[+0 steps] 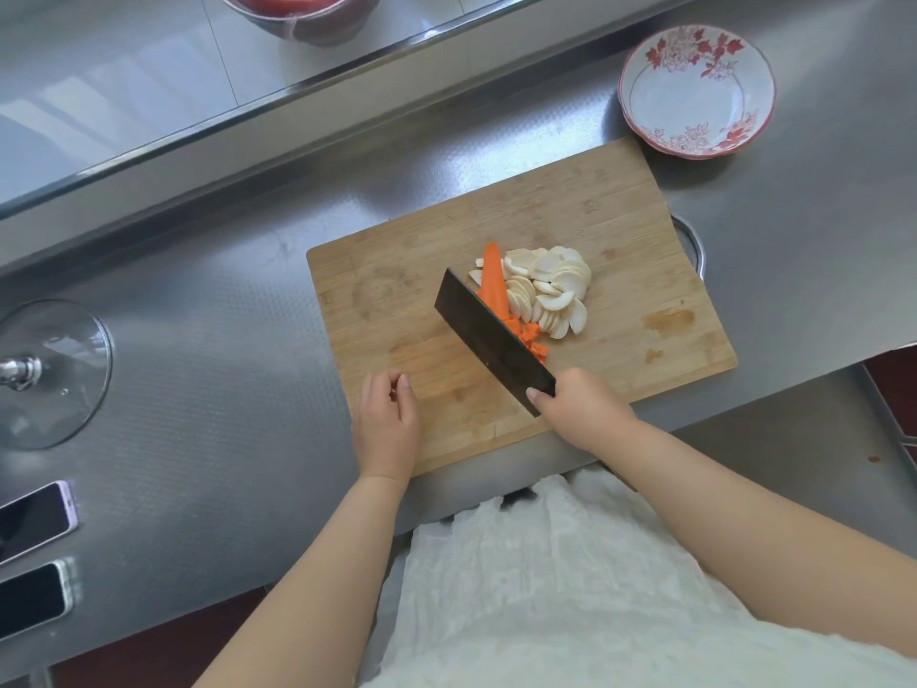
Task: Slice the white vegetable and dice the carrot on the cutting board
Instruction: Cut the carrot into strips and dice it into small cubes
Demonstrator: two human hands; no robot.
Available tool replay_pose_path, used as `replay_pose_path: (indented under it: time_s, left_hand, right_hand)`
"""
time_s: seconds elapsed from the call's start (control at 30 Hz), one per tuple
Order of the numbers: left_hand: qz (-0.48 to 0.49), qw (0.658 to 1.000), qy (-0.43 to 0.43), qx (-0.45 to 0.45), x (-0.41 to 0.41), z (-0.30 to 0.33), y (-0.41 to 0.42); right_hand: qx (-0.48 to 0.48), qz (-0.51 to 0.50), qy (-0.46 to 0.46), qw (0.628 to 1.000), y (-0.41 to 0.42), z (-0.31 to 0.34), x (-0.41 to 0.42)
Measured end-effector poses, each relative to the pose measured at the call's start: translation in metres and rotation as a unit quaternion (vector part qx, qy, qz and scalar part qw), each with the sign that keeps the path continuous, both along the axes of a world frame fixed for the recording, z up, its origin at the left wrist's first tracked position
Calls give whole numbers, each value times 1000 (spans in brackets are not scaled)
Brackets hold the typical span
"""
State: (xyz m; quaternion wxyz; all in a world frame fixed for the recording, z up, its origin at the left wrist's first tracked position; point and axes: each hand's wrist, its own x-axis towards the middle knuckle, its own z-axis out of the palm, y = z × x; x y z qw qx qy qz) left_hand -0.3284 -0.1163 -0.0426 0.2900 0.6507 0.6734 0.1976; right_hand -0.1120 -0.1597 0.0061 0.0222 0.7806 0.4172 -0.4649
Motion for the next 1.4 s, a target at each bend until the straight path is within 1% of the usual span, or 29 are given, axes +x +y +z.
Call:
replay_pose_path:
  time_s: [0.03, 0.1, 0.17, 0.23, 0.27, 0.3, 0.33, 0.37, 0.4, 0.43, 0.5, 0.53, 0.57, 0.6, 0.67, 0.73, 0.8, 0.87, 0.93, 1.0, 1.07, 1.1, 1.17, 1.27, 1.33, 1.4]
  left_hand:
    - [10, 1000, -20, 13, 4, 4, 5]
    - [55, 992, -91, 63, 12, 16, 19]
    - [124, 972, -157, 121, 17, 32, 42]
    - [176, 953, -215, 117, 19, 53, 70]
    - [164, 953, -236, 95, 21, 64, 83]
    - [118, 961, -244, 64, 23, 75, 92]
    - [50, 969, -239, 21, 26, 85, 100]
    - [-28, 973, -225, -35, 31, 95, 106]
    - [-107, 970, -191, -106, 36, 104, 109]
    - [-181, 956, -138, -184, 43, 110, 110]
    - [-302, 901, -6, -311, 57, 111, 107]
    - [-342, 873, 49, -343, 63, 104, 104]
    - [-369, 855, 87, -354, 69, 95, 102]
    - [-382, 848, 111, -349, 75, 86, 99]
    - [-385, 849, 131, -337, 83, 70, 99]
    - [-377, 855, 130, -331, 89, 60, 102]
    - [-358, 870, 113, -321, 92, 58, 107]
    - [-330, 883, 77, -324, 93, 60, 114]
    - [-310, 888, 52, -336, 93, 62, 120]
    - [-298, 907, 73, -290, 96, 58, 127]
    - [-275, 926, 120, -231, 103, 49, 134]
    - [-268, 925, 146, -226, 108, 46, 138]
    - [-270, 911, 187, -249, 119, 39, 144]
    - [-274, 900, 228, -252, 131, 30, 150]
    - [-269, 901, 243, -237, 135, 29, 151]
    - [-259, 906, 237, -236, 138, 29, 151]
  right_hand:
    - [10, 17, -10, 1000, 0, 2, 2]
    - [50, 60, -47, 996, -3, 8, 8]
    - [109, 106, -97, 984, -7, 15, 16]
    - [157, 148, -133, 967, -10, 21, 24]
    - [172, 165, -145, 960, -11, 23, 28]
    - [183, 182, -157, 953, -11, 24, 32]
    - [189, 200, -170, 946, -11, 25, 35]
    - [191, 217, -177, 941, -11, 25, 38]
    - [191, 230, -179, 937, -10, 24, 40]
    - [192, 242, -181, 934, -10, 21, 41]
    - [193, 257, -187, 928, -9, 19, 43]
    - [195, 266, -191, 925, -9, 18, 44]
    - [199, 275, -197, 920, -9, 18, 44]
    - [202, 283, -202, 916, -9, 19, 43]
    - [207, 297, -210, 908, -9, 22, 41]
    - [219, 304, -209, 903, -10, 23, 38]
    - [231, 298, -207, 903, -10, 22, 36]
    - [238, 288, -204, 905, -10, 22, 35]
    - [246, 280, -196, 907, -11, 25, 36]
    - [244, 276, -195, 909, -11, 25, 40]
    - [235, 280, -196, 910, -11, 24, 41]
    - [233, 281, -210, 907, -10, 25, 42]
    - [243, 270, -222, 905, -10, 23, 44]
    - [237, 263, -219, 909, -13, 20, 40]
    - [222, 258, -208, 917, -16, 21, 36]
    - [220, 250, -188, 924, -16, 24, 33]
